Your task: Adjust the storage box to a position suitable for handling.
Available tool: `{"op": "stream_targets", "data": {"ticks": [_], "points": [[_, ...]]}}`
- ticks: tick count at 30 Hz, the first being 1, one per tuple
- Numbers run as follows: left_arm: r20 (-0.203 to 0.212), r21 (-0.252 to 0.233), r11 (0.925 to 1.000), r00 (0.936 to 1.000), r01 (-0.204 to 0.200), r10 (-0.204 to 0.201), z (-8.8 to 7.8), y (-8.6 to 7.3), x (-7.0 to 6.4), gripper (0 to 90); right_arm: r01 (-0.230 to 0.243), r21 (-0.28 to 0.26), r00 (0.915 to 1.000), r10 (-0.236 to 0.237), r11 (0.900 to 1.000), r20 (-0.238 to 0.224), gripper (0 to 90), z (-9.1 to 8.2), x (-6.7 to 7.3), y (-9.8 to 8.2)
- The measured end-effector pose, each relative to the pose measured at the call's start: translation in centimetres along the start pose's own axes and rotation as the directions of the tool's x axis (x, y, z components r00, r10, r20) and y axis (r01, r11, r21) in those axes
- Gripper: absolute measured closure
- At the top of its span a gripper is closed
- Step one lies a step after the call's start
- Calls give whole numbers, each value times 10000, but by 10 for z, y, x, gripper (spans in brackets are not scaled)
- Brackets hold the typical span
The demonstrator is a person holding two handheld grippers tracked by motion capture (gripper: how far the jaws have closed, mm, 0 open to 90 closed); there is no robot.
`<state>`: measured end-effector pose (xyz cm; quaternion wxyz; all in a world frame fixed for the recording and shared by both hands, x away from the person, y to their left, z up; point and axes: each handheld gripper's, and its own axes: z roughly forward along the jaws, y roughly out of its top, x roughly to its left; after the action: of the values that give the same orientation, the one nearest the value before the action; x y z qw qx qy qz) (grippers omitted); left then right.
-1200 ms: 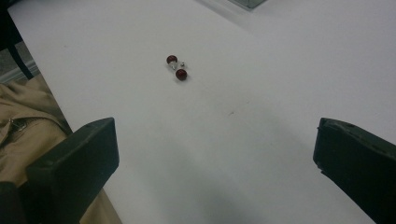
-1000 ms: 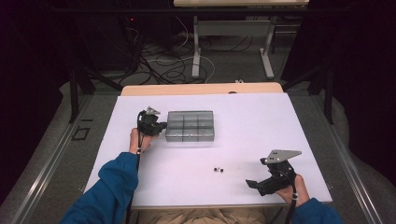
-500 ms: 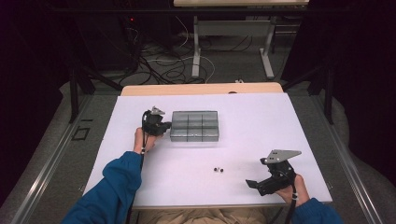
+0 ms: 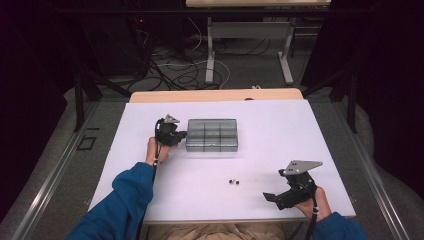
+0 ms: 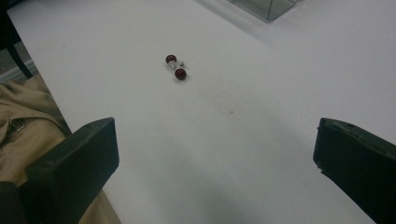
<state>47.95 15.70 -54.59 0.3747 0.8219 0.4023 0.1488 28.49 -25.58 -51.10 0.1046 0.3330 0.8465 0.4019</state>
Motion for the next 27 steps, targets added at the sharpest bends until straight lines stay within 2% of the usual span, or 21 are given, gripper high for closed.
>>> {"op": "stream_targets", "data": {"ticks": [18, 27], "points": [[302, 27, 9999, 9995, -120, 119, 7, 2, -11, 900, -20, -6, 10000, 20, 10000, 13, 0, 0, 0, 0], [286, -27, 9999, 9995, -135, 136, 7, 2, -12, 900, -11, 21, 10000, 11, 10000, -9, 0, 0, 0, 0]]}}
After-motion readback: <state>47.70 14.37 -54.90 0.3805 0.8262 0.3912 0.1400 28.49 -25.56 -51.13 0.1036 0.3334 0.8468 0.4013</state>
